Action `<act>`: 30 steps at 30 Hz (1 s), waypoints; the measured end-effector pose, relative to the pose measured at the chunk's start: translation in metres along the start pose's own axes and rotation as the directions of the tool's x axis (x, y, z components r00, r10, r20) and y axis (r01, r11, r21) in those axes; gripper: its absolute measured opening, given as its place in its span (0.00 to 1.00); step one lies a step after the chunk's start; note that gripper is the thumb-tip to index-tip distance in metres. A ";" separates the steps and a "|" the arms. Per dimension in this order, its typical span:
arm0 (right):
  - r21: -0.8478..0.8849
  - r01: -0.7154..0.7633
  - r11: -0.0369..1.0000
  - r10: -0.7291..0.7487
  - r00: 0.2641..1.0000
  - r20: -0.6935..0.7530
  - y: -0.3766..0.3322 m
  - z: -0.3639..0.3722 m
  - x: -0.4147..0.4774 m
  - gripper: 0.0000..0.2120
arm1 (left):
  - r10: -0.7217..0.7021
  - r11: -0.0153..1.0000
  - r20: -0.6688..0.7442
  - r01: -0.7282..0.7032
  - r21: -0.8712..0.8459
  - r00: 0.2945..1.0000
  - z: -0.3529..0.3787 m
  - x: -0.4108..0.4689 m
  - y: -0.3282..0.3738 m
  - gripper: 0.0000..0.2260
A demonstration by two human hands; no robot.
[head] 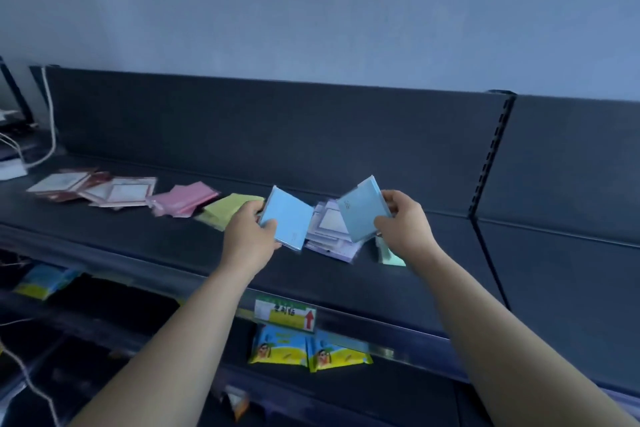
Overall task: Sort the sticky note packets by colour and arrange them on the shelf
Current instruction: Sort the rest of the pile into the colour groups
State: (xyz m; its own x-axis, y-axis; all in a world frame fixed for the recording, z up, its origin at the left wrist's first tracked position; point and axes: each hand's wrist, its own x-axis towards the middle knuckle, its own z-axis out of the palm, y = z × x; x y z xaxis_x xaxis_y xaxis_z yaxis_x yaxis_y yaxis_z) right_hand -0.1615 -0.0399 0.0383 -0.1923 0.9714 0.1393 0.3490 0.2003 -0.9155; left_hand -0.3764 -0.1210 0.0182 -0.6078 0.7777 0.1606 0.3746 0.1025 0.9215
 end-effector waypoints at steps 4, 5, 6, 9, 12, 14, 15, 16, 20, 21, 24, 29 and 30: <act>-0.015 -0.026 1.000 0.026 1.000 0.001 -0.008 0.026 0.015 0.20 | 0.008 0.997 -0.009 -0.008 0.074 1.000 -0.011 0.041 -0.014 0.07; -0.015 -0.022 1.000 0.022 1.000 0.005 -0.009 0.031 0.020 0.19 | -0.005 0.997 -0.010 0.005 0.080 1.000 -0.010 0.050 -0.015 0.05; -0.014 -0.019 1.000 0.019 1.000 0.006 -0.010 0.035 0.025 0.19 | -0.013 0.996 -0.014 0.014 0.089 1.000 -0.008 0.058 -0.017 0.05; -0.009 -0.018 1.000 0.018 1.000 0.016 -0.012 0.045 0.043 0.18 | -0.012 0.990 -0.017 0.015 0.138 1.000 0.002 0.080 -0.020 0.03; 0.006 -0.034 0.999 0.034 0.999 0.042 -0.014 0.056 0.063 0.17 | -0.015 0.975 0.017 0.011 0.223 1.000 0.010 0.096 -0.024 0.06; 0.006 -0.042 0.999 0.041 0.997 0.068 -0.015 0.064 0.076 0.15 | -0.010 0.932 0.046 -0.007 0.362 0.999 0.013 0.102 -0.027 0.08; 0.004 -0.042 0.999 0.042 0.996 0.081 -0.016 0.069 0.081 0.14 | 0.001 0.905 0.058 -0.025 0.425 0.998 0.013 0.104 -0.030 0.09; 0.001 -0.041 0.999 0.040 0.995 0.094 -0.017 0.074 0.087 0.14 | 0.017 0.881 0.070 -0.048 0.471 0.997 0.013 0.106 -0.032 0.08; -0.028 -0.043 0.999 0.047 0.985 0.165 -0.020 0.096 0.103 0.12 | 0.103 0.814 0.076 -0.128 0.567 0.992 0.007 0.104 -0.040 0.07; -0.044 -0.039 0.998 0.047 0.981 0.186 -0.021 0.103 0.105 0.12 | 0.119 0.816 0.066 -0.136 0.561 0.991 0.004 0.102 -0.041 0.07; -0.130 -0.010 0.992 0.040 0.971 0.235 -0.021 0.119 0.108 0.10 | 0.147 0.829 0.032 -0.141 0.541 0.989 -0.004 0.098 -0.041 0.07; -0.321 0.109 0.941 -0.008 0.954 0.299 -0.020 0.132 0.104 0.04 | 0.194 0.827 -0.003 -0.162 0.538 0.981 -0.013 0.089 -0.040 0.07; -0.357 0.123 0.926 -0.014 0.956 0.292 -0.020 0.132 0.102 0.04 | 0.195 0.826 -0.007 -0.161 0.540 0.981 -0.015 0.087 -0.039 0.08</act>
State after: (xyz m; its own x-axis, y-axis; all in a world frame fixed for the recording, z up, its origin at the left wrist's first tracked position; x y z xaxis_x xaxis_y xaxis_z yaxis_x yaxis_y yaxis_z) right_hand -0.3095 0.0387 0.0205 -0.4564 0.8891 0.0364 0.6268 0.3502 -0.6960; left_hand -0.4543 -0.0662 0.0012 -0.5277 0.7786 0.3396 0.7852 0.2945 0.5447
